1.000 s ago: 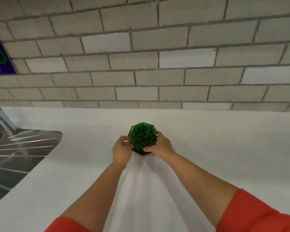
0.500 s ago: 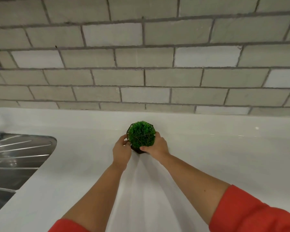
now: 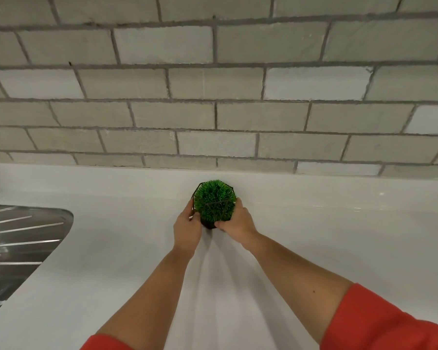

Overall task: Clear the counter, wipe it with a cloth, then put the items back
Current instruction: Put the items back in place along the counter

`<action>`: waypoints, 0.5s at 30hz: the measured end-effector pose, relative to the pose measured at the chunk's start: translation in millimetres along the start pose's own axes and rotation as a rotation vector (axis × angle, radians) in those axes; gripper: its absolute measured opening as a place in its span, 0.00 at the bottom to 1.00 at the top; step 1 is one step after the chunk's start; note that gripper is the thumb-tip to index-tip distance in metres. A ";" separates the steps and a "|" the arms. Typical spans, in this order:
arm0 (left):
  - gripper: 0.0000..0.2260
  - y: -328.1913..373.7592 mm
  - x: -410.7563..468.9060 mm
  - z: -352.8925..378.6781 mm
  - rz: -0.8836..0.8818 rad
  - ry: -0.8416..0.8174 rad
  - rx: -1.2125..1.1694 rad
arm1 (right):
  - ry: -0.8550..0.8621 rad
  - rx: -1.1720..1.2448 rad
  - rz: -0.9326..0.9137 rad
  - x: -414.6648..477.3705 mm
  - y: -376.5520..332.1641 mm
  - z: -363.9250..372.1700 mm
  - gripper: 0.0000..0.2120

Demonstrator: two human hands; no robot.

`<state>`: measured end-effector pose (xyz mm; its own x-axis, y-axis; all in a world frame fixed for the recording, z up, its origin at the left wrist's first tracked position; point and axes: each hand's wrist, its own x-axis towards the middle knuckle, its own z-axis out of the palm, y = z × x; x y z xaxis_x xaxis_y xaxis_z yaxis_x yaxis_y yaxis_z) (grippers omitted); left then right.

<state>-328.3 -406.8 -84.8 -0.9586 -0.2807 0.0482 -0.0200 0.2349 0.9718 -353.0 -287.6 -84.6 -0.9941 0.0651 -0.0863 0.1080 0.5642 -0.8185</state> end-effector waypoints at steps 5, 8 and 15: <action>0.21 -4.7 3.2 5.6 -0.013 -0.014 0.051 | -0.008 0.041 0.013 2.4 2.2 -9.0 0.38; 0.20 -3.4 1.4 7.9 -0.001 -0.024 0.059 | -0.014 0.041 0.013 1.8 3.2 -13.2 0.39; 0.19 7.4 -3.2 18.8 -0.013 0.192 0.144 | -0.080 -0.042 0.056 -12.3 4.1 -39.2 0.41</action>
<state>-330.8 -386.7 -82.0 -0.8868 -0.4528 0.0923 -0.0853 0.3568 0.9303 -340.2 -253.8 -64.6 -0.9836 0.0328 -0.1775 0.1619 0.5957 -0.7867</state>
